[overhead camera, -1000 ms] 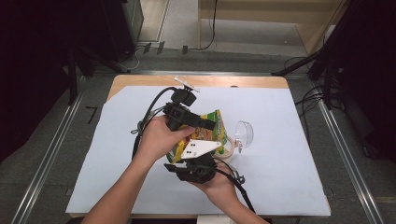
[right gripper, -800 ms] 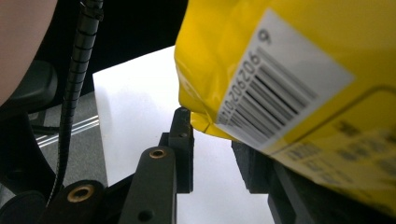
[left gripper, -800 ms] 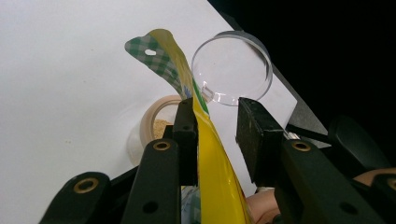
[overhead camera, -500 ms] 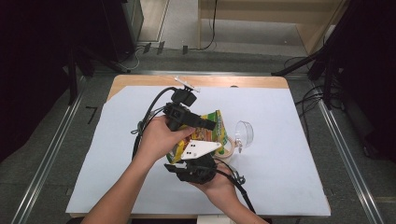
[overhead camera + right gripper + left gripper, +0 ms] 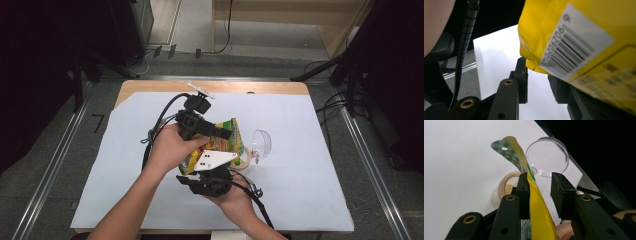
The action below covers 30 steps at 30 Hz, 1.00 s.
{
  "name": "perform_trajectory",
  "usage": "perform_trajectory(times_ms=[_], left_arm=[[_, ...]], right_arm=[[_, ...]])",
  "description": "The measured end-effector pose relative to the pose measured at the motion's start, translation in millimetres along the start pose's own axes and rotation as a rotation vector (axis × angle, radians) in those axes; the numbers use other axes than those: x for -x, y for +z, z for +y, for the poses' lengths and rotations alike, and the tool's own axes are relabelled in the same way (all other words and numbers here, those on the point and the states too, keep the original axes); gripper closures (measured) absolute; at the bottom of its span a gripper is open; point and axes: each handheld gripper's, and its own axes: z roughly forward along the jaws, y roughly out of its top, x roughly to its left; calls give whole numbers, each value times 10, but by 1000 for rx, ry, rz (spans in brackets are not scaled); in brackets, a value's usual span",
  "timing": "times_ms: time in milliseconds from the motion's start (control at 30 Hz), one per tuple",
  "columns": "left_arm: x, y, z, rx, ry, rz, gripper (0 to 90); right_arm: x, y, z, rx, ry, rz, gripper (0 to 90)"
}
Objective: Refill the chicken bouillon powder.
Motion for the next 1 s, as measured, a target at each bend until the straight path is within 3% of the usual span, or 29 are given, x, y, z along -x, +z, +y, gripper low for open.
perform_trajectory(times_ms=[400,933,1000], left_arm=[[-23,-1,6,0,-2,-2,698],[-13,-11,3,2,2,-3,695],[-14,-16,3,3,-3,0,695]], right_arm=[[5,1,4,8,-20,-16,732],[-8,-6,-3,18,-3,-8,727],[-6,-10,-1,30,8,7,692]])
